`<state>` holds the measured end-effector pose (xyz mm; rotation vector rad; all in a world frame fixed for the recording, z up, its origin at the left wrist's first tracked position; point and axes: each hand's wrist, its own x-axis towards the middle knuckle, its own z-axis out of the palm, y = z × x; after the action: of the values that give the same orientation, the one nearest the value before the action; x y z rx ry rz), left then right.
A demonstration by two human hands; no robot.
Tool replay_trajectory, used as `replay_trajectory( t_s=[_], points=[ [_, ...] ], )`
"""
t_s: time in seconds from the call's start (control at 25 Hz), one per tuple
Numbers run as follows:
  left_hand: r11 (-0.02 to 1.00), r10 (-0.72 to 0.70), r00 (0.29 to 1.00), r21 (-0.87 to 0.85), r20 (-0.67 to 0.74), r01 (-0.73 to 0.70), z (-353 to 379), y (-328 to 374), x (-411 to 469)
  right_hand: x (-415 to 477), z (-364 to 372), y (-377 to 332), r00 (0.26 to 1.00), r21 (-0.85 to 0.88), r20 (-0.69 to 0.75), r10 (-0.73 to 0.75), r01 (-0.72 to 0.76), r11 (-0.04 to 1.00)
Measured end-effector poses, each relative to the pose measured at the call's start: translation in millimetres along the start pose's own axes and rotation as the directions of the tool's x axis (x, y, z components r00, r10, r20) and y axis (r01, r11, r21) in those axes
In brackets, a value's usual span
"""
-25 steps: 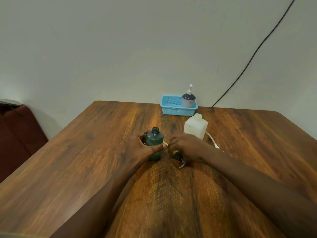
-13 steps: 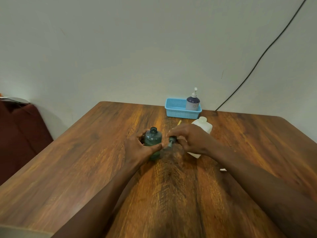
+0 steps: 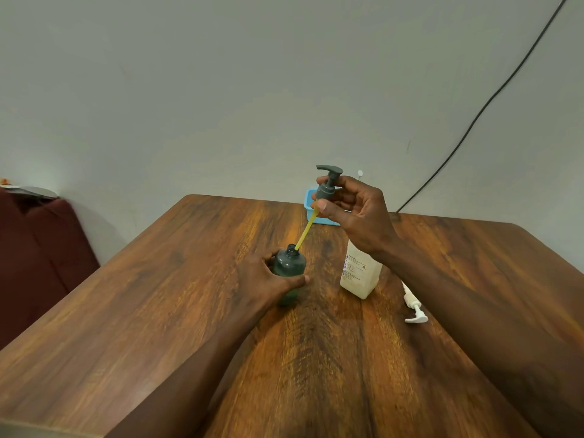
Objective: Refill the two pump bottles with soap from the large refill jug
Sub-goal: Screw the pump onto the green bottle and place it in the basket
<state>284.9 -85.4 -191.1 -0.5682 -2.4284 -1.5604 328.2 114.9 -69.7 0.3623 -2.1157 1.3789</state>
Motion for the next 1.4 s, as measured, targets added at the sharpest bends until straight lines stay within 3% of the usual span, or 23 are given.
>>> replay_trajectory(
  t_s=[0.32, 0.48, 0.76, 1.0, 1.24, 1.32, 1.4],
  points=[
    [0.999, 0.035, 0.998, -0.040, 0.055, -0.032, 1.4, 12.9, -2.0, -0.1, -0.1, 4.6, 1.000, 0.013, 0.026, 0.010, -0.010, 1.000],
    [0.997, 0.056, 0.998, -0.061, 0.016, -0.055, 3.7, 22.5, 0.9, -5.9, 5.6, 9.9, 0.987, -0.001, 0.138, 0.087, -0.088, 0.996],
    [0.982, 0.180, 0.982, -0.045, -0.049, -0.182, -6.6, 61.1, 14.0, -10.9, 7.3, 9.8, 0.979, 0.036, 0.154, 0.137, -0.144, 0.989],
    [0.979, 0.203, 0.977, -0.001, -0.060, -0.204, -4.5, 67.9, 17.8, -1.9, 2.0, 2.8, 0.974, -0.083, 0.085, 0.212, -0.205, 0.975],
    [0.978, 0.207, 0.973, 0.001, -0.102, -0.208, 8.8, 78.6, 26.7, 10.7, 4.5, -11.0, 0.962, -0.387, -0.052, 0.268, -0.267, 0.883],
    [0.976, 0.218, 0.971, -0.002, -0.097, -0.219, 10.1, 83.9, 33.1, 13.3, 2.2, -13.7, 0.956, -0.246, 0.006, 0.294, -0.284, 0.927],
    [0.976, 0.216, 0.972, -0.008, -0.098, -0.217, 9.6, 85.6, 39.4, 14.2, -3.5, -13.8, 0.943, 0.115, 0.093, 0.319, -0.328, 0.938]
  ],
)
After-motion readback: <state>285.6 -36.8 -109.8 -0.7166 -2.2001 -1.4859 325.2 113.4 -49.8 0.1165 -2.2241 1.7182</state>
